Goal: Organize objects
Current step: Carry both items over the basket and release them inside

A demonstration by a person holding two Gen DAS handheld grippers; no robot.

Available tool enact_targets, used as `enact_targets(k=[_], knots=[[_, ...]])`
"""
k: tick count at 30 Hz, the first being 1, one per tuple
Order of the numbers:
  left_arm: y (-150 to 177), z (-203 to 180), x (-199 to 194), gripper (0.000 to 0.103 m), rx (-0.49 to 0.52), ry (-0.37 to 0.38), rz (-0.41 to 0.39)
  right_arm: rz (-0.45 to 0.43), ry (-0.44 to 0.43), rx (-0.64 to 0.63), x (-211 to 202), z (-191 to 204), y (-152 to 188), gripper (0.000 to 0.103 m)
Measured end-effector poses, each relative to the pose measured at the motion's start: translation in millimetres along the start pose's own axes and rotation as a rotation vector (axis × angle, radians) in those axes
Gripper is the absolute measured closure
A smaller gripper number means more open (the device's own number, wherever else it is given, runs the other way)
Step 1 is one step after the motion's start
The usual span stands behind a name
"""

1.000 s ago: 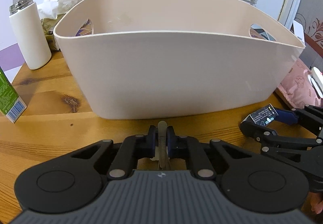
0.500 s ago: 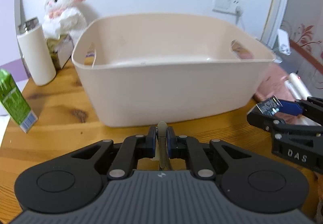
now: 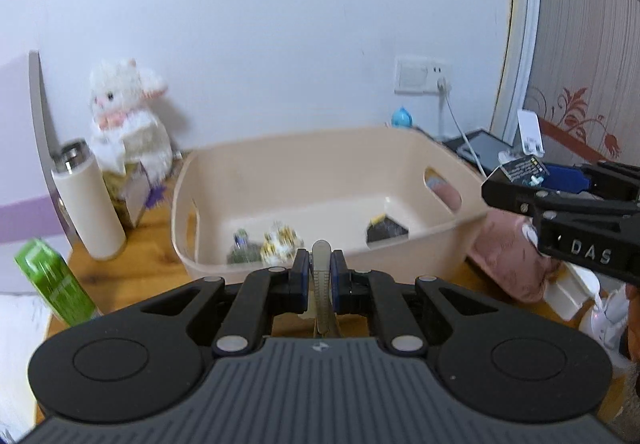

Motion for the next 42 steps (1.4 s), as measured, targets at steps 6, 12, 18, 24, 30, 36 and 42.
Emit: enact_targets(k=[6,12,18,24,30,36,42], knots=[[-24.1,12.6,9.5,0.091,0.007,-0.055,-0.022,-0.071,0.02,0.004,1.9,1.1,-30.0,0.056],[-44.3,26.5,44.7,0.091,-0.022,-0.117,-0.011,-0.064,0.039,0.027,29.0,3.9,-45.0,0.056],[-40.8,25.6,90.5,0.091,-0.013,-0.149,0.085,-0.011,0.076,-0.001,65.4,8.9,-42.5,0.056],[-25.0,21.5,125.2,0.091,-0.005,-0.163,0.208,0.086,0.118,-0.04,104.3,7.3,-28.6,0.056],[-15.2,23.6,141.6,0.091,-0.025,-0.149,0.291,0.204,0.115,-0.026,129.6,3.1,-6.7,0.056],[-10.0,23.4,148.1,0.089,-0.019,-0.126,0.347,0.273,0.128,-0.042,141.5,4.1,1.9,0.045],[-16.3,27.3,136.9,0.03,-0.056,-0.137,0.316,0.257,0.114,-0.045,132.2,4.1,-3.3,0.034]])
Point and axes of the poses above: each gripper's, at about its wrist camera, not at the fingertips, and x roughly the way its jaws point, z to its left, y to its underside, the point moved 4 cm from there along x, roughly the way its jaws point, and after that the axes turned 8 degrees about x, right-handed, at the moved point
